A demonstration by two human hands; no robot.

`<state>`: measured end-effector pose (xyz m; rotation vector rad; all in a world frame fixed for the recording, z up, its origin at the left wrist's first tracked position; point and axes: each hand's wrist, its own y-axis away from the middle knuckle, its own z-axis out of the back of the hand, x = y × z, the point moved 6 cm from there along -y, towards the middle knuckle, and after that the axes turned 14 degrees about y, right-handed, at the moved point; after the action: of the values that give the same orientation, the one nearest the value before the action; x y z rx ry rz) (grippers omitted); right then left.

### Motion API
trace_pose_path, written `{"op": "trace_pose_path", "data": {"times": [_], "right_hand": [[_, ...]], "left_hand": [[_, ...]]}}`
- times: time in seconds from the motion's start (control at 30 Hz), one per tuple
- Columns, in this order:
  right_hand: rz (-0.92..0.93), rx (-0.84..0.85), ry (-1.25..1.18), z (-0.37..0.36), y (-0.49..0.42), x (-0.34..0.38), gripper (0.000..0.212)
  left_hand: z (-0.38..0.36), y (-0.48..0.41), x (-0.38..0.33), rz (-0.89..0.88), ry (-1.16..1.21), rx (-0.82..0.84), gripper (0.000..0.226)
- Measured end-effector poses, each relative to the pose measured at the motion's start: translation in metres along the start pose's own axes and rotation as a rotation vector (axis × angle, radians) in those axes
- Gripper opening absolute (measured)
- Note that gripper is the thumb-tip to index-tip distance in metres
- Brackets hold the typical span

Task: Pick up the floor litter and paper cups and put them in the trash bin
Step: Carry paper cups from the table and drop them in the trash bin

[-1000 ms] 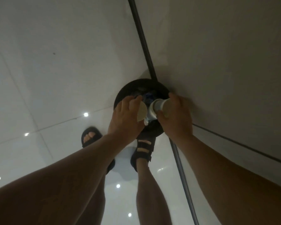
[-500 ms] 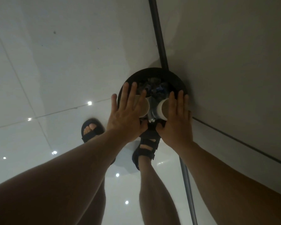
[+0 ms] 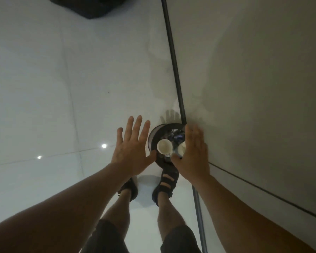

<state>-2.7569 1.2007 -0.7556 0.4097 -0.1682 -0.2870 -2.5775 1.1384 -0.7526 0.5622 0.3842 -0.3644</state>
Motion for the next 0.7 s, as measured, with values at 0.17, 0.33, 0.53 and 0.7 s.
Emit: {"op": "trace_pose_path", "data": {"times": [0.17,0.33,0.53,0.7], "right_hand": [[0.111,-0.001,0.038,0.079,0.042,0.057,0.104],[0.215,-0.008,0.124,0.14,0.103,0.113,0.109],[0.467,0.001,0.246,0.194,0.137,0.166,0.102],[0.654,0.004,0.294,0.222,0.164,0.188,0.098]], "left_hand": [[0.09,0.063,0.012,0.138,0.006,-0.042,0.091],[0.157,0.144,0.023,0.239,0.083,-0.157,0.088],[0.199,0.214,0.021,0.388,0.14,-0.304,0.089],[0.221,0.281,0.005,0.55,0.164,-0.463,0.087]]}}
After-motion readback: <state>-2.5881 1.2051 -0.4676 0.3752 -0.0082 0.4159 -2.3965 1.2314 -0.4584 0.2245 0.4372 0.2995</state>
